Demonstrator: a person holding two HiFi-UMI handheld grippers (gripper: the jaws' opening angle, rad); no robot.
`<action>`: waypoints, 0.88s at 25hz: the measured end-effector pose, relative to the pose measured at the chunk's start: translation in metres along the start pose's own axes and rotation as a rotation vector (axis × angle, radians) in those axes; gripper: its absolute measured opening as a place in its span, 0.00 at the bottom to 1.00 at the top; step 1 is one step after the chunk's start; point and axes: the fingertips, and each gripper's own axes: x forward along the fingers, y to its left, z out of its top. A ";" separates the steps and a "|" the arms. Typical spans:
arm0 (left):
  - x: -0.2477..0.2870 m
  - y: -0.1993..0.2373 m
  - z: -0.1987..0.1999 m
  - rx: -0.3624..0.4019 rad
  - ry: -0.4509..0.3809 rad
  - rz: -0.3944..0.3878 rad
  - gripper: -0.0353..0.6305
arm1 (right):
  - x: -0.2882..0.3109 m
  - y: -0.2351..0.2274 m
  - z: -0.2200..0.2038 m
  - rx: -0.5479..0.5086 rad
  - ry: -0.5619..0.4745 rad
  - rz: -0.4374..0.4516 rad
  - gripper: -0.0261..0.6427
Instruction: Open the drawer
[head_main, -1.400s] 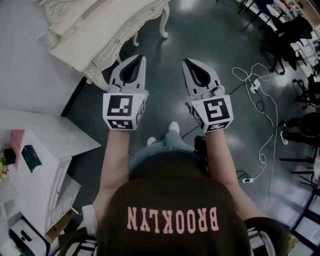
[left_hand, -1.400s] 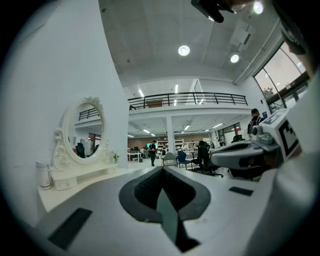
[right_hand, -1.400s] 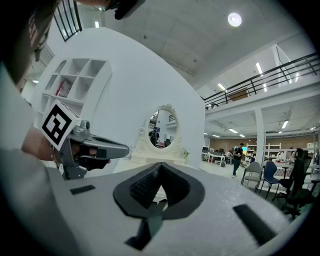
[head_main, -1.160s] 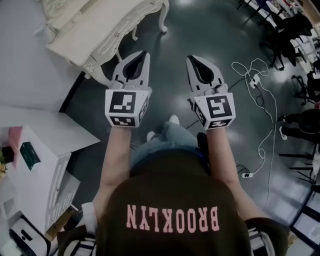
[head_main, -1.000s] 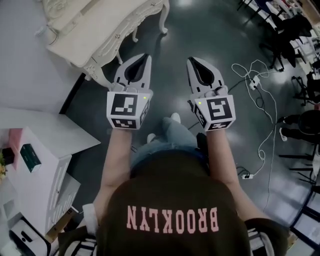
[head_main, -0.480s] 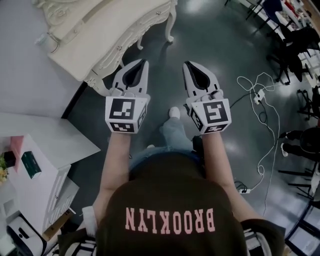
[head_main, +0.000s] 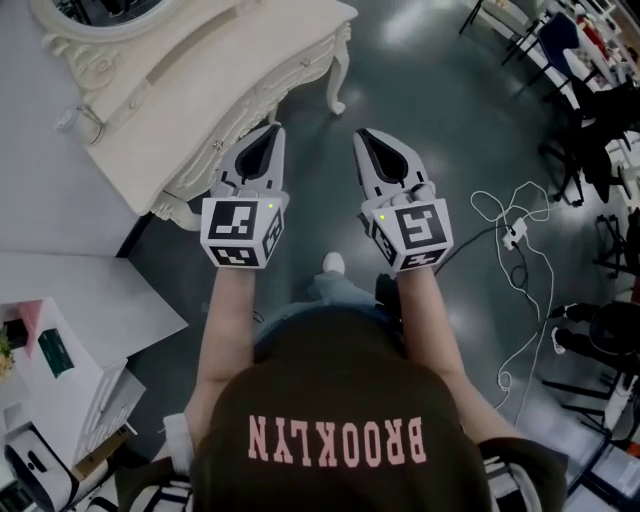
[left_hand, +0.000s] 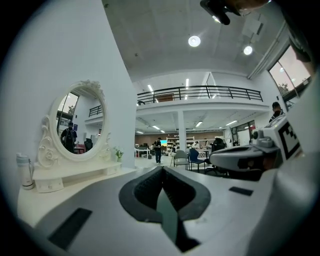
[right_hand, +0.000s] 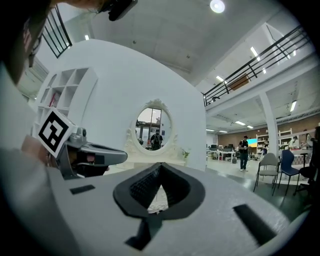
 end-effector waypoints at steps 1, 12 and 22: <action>0.012 0.000 0.002 0.001 -0.002 0.009 0.06 | 0.007 -0.012 -0.002 -0.001 0.003 0.004 0.02; 0.089 0.020 -0.010 0.006 0.028 0.090 0.06 | 0.074 -0.084 -0.023 0.001 0.029 0.050 0.02; 0.144 0.065 -0.032 -0.010 0.093 0.130 0.06 | 0.142 -0.109 -0.047 -0.005 0.102 0.109 0.02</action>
